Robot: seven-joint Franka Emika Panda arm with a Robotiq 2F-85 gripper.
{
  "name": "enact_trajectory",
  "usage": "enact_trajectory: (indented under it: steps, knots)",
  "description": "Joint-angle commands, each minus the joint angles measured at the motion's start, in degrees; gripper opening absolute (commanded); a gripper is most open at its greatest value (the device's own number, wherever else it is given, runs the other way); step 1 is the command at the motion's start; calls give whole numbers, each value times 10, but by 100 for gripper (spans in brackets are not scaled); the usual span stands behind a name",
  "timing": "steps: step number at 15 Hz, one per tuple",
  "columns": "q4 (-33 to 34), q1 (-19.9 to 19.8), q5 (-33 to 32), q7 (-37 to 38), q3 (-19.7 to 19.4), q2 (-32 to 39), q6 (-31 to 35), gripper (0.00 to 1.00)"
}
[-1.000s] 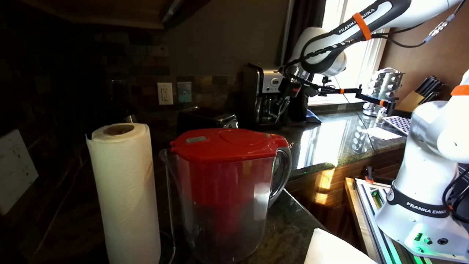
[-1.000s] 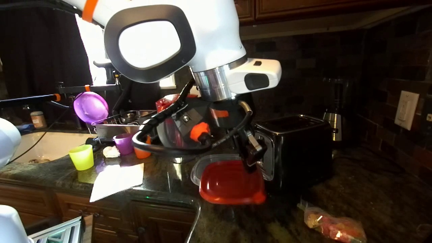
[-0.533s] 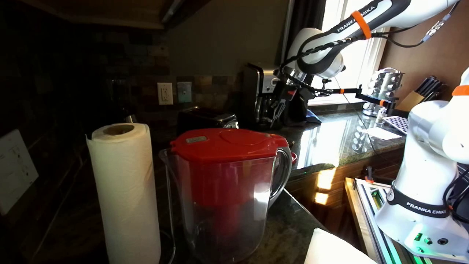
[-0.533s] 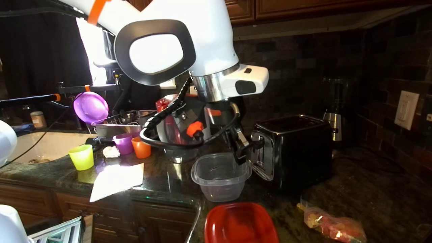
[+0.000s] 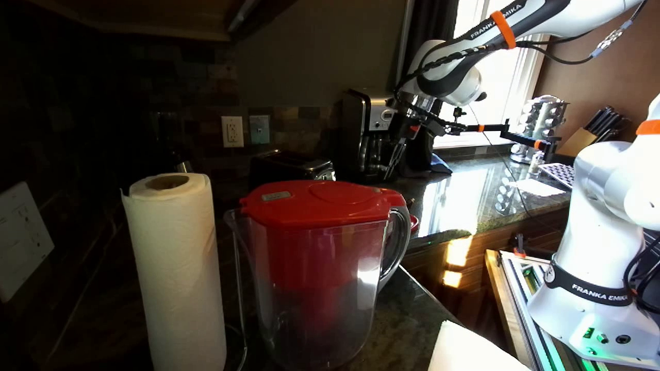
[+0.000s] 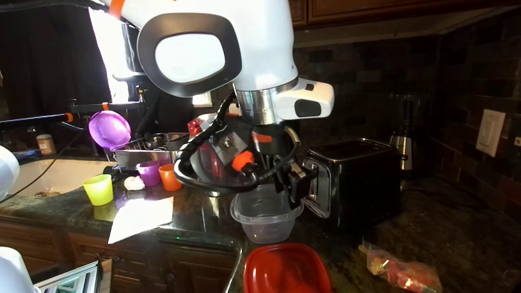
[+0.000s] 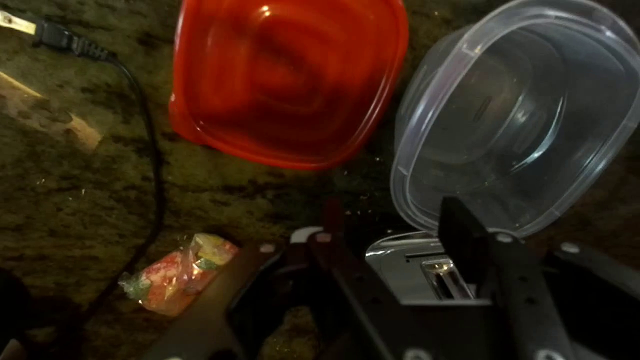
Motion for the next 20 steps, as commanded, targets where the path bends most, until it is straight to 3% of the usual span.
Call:
enact_trajectory:
  steps: [1,3,4,5,6,7,11,16,20]
  knots:
    - [40,-2,1,-102,-45,23,-90,85]
    - [60,-8,-8,-146,-57,43,-124,100]
    - [66,-12,-10,-155,-58,53,-124,100]
    - [43,-18,-1,-127,-43,22,-105,89]
    - [49,-21,-1,-139,-45,31,-108,98]
    - [53,-22,-1,-146,-45,39,-108,100]
    - [55,-27,-23,-149,-38,53,-98,100]
    - [67,-37,-90,-214,-38,104,-87,100]
    - [59,-42,-96,-283,-36,139,-34,100]
